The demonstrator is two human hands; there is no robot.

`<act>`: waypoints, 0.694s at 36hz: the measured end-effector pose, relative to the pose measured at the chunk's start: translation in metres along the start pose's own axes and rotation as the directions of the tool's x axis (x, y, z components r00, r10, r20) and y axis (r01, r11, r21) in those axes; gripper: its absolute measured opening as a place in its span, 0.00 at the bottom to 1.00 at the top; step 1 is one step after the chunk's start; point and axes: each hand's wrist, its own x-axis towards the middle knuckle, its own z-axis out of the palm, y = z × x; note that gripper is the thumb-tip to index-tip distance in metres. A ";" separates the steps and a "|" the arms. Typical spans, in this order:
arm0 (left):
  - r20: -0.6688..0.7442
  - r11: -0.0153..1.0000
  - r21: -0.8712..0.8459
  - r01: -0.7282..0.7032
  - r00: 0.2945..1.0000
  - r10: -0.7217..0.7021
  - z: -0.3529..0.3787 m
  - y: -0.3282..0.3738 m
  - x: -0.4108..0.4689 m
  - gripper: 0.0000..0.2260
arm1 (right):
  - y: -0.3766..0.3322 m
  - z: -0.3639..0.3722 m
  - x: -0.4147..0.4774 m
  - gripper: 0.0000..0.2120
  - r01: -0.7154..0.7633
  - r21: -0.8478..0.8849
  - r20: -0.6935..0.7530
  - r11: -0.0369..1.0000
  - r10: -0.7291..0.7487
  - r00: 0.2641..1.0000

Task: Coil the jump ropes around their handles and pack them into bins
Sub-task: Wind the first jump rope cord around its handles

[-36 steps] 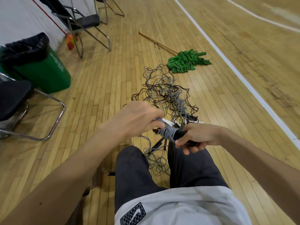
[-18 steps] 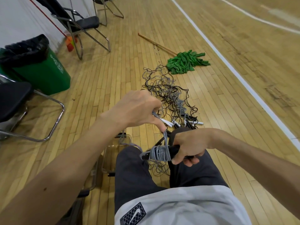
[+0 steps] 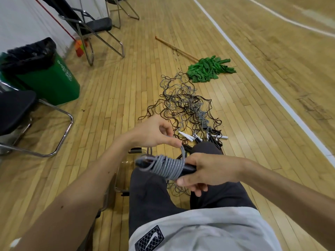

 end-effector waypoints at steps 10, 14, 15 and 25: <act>0.063 0.901 -0.279 0.331 0.943 -0.327 0.031 -0.036 -0.014 0.13 | 0.006 -0.003 0.002 0.05 0.096 0.344 -0.222 0.934 -0.018 0.975; -0.011 0.901 -0.365 0.235 0.966 -0.257 0.044 -0.025 -0.012 0.13 | 0.008 -0.009 0.000 0.05 0.123 0.417 -0.241 0.900 -0.021 0.970; -0.022 0.925 -0.331 0.185 0.979 -0.204 0.049 -0.025 -0.014 0.18 | 0.008 -0.012 -0.001 0.05 0.141 0.432 -0.260 0.891 -0.027 0.965; -0.020 0.947 -0.318 0.040 0.999 -0.049 0.068 -0.027 -0.033 0.21 | 0.031 -0.034 0.004 0.06 0.030 0.392 -0.435 0.920 0.157 0.886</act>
